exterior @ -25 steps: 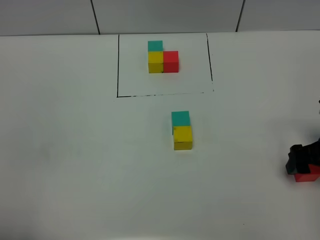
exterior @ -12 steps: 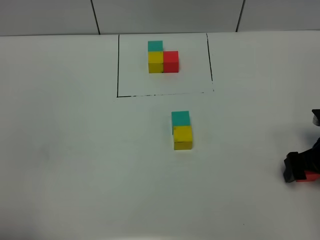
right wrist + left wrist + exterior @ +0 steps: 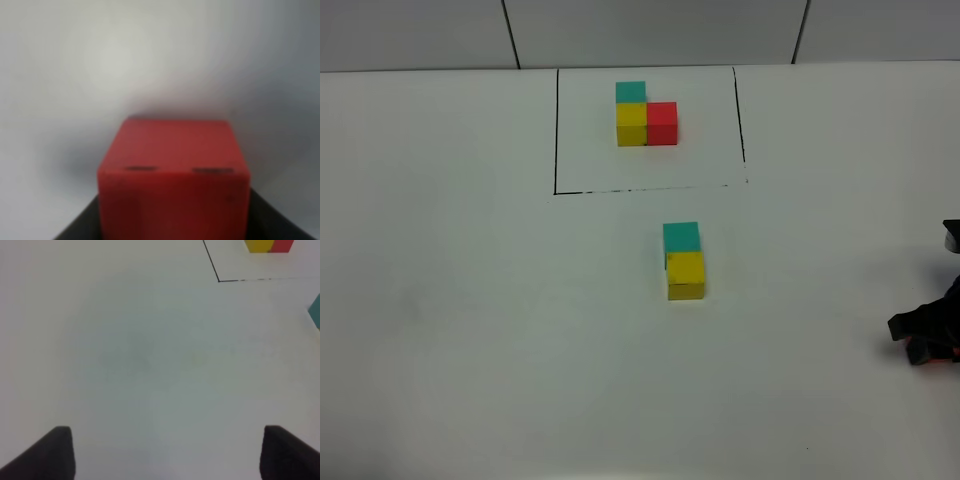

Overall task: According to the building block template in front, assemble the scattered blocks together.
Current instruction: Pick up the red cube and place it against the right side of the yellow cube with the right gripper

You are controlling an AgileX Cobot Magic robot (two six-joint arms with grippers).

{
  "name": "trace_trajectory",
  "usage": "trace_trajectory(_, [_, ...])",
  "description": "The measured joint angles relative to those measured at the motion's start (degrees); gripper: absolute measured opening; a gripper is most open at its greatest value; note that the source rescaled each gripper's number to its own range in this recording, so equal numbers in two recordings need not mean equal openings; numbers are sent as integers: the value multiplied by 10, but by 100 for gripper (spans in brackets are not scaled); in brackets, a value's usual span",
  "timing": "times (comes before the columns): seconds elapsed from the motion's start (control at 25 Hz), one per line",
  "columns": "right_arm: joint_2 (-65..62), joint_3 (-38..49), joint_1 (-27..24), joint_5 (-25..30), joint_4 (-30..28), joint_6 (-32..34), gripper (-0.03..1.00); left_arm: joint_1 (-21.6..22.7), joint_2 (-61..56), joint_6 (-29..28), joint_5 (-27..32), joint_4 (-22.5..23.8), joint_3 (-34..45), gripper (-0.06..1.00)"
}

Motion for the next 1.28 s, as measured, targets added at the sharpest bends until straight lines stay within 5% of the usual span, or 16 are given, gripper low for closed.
trace_trajectory(0.16, [0,-41,3,44,-5,-37,5,0,0,0,0,0,0,96])
trace_trajectory(0.48, [17,-181,150,161,-101,-326,5,0,0,0,0,0,0,96])
trace_trajectory(0.8, [144,-330,270,223,-131,-427,5,0,0,0,0,0,0,96])
trace_trajectory(1.28, [226,-443,316,250,-104,-460,5,0,0,0,0,0,0,96])
